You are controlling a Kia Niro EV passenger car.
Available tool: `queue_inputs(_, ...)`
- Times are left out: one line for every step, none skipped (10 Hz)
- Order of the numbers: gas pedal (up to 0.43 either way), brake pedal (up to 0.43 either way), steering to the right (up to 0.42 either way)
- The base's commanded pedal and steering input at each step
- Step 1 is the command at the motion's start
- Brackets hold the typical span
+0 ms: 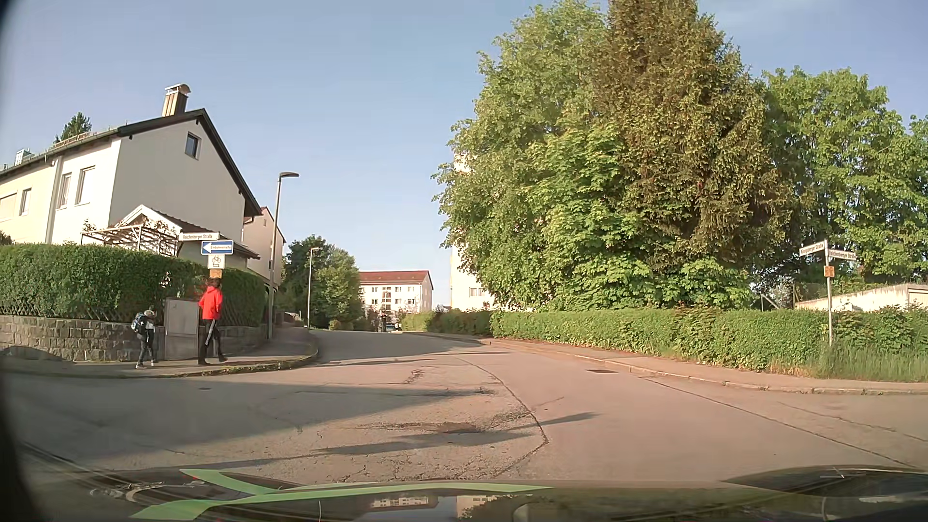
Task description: Follow the waypoints while adhering to traffic rules and regulations
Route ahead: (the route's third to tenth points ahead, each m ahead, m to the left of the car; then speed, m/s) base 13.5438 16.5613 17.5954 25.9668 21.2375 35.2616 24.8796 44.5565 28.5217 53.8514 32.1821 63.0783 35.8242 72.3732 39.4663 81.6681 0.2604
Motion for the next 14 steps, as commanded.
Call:
queue_inputs(0.319,0.159,-0.686)
queue_inputs(0.339,0.171,-0.704)
queue_inputs(0.358,0.226,-0.721)
queue_inputs(0.398,0.262,-0.745)
queue_inputs(0.441,0.262,-0.762)
queue_inputs(0.441,0.262,-0.764)
queue_inputs(0.429,0.256,-0.756)
queue_inputs(0.429,0.256,-0.742)
queue_inputs(0.429,0.256,-0.733)
queue_inputs(0.429,0.256,-0.729)
queue_inputs(0.429,0.250,-0.729)
queue_inputs(0.429,0.256,-0.726)
queue_inputs(0.429,0.256,-0.726)
queue_inputs(0.429,0.256,-0.725)
